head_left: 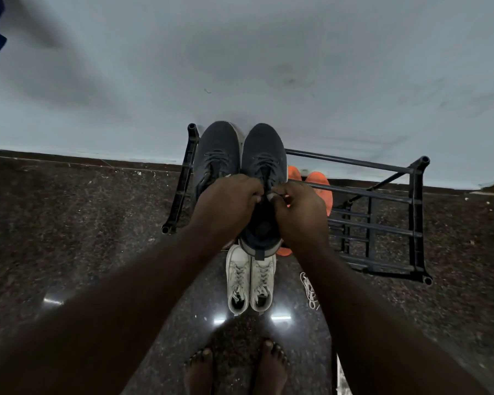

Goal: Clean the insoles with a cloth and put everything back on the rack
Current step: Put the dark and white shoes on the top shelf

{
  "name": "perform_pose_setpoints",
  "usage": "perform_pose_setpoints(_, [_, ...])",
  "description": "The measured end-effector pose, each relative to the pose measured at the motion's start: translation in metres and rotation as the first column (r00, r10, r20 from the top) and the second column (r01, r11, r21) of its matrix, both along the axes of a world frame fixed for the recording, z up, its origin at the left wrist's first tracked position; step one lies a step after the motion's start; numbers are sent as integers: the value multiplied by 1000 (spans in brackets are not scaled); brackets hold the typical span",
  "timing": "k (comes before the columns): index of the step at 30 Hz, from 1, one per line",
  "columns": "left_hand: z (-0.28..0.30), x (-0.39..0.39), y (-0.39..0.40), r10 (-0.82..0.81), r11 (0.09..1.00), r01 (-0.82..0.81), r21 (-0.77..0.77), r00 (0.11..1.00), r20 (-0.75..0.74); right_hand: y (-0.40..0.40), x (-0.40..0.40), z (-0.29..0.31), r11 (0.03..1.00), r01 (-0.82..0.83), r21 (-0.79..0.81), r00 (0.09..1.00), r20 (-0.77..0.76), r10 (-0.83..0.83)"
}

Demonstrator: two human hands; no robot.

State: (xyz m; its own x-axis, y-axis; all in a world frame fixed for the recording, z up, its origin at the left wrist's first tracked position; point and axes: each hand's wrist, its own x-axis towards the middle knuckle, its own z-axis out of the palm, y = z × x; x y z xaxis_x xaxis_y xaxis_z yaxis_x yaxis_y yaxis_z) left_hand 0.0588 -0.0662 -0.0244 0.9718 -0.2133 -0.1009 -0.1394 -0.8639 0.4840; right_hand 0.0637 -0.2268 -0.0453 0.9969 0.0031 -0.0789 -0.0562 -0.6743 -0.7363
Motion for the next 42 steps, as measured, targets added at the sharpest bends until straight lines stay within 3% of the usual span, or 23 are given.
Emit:
perform_pose_setpoints(5, [7, 1, -6, 165, 980, -160, -121, 986, 38, -1, -2, 4, 987, 61, 150, 997, -65, -51])
perform_pose_setpoints(12, [-1, -4, 2, 63, 985, -62, -162, 998, 2, -3, -8, 3, 959, 64, 275, 989, -147, -24])
perform_pose_setpoints(16, [-6, -9, 2, 26, 996, -24, -91, 999, 25, 0, -8, 4, 970, 98, 223, 985, -160, -63])
perform_pose_setpoints(23, [-3, -12, -13, 72, 997, -74, 27, 996, 58, 14, 0, -3, 996, -14, -88, 998, -64, 9])
perform_pose_setpoints(27, [-4, -30, 0, 225, 965, -236, 112, 969, 105, 17, -2, -1, 992, 3, -125, 999, -51, -9])
perform_pose_setpoints(29, [-5, -42, 10, 397, 912, -396, 107, 918, 16, 17, -6, -2, 990, 36, -134, 998, -55, -44])
perform_pose_setpoints(31, [-8, -50, 19, 508, 855, -518, -5, 841, -187, 17, -9, -4, 985, 53, -162, 994, -89, -68])
perform_pose_setpoints(34, [-12, -51, 28, 424, 867, -479, -139, 854, -303, 21, -11, -5, 983, 46, -178, 990, -123, -68])
perform_pose_setpoints(42, [-5, -41, 52, 323, 925, -365, -105, 901, -289, 37, -21, -6, 990, 59, -129, 996, -62, -67])
